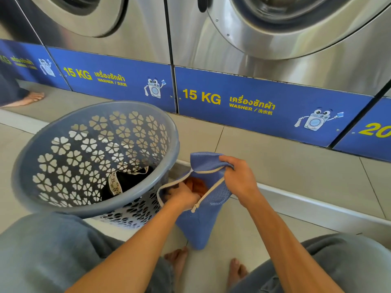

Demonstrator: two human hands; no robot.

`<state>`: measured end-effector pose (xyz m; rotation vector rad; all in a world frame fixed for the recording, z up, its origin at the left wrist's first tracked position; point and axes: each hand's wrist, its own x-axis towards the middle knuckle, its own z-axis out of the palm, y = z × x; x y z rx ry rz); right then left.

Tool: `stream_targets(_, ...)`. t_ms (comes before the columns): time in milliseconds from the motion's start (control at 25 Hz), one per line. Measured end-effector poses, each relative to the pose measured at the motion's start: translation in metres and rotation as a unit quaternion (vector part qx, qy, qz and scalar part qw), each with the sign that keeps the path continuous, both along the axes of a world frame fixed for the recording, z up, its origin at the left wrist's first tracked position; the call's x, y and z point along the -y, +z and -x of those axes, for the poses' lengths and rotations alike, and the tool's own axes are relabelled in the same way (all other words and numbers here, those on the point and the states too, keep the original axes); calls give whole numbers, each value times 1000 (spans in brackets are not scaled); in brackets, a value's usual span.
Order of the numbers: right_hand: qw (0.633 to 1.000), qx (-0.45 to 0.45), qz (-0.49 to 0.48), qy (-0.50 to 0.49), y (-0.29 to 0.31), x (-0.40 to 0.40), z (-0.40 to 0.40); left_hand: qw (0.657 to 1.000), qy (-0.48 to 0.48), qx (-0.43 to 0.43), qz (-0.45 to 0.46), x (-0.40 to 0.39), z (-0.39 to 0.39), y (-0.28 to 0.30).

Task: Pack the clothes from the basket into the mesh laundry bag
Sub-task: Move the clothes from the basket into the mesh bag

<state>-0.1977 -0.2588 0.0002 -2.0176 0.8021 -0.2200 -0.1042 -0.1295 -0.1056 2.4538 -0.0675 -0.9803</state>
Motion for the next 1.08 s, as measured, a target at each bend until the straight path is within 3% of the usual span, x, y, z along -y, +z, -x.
stream_targets(200, 986, -127, 82, 73, -4, -11, 4, 988, -153, 3, -26, -15, 19, 64)
stream_targets(400, 977, -145, 101, 122, -3, -17, 11, 975, -206, 42, 68, -19, 25, 140)
stream_targets(520, 977, -136, 112, 124, -4, -21, 8, 968, -177, 65, 166, -26, 17, 180)
stream_targets(680, 982, -115, 109, 103, -5, -29, -4, 936, -11, 64, 347, -50, -19, 205)
stream_targets(840, 987, -82, 97, 100, -8, -39, -24, 966, 28, 97, 238, -74, -67, 179)
stream_targets(960, 987, -77, 90, 109, -9, -45, -40, 989, -37, 86, 117, -88, -95, 145)
stream_targets(1080, 984, -86, 84, 133, -10, -54, -48, 986, -132, 102, -25, -94, -121, 103)
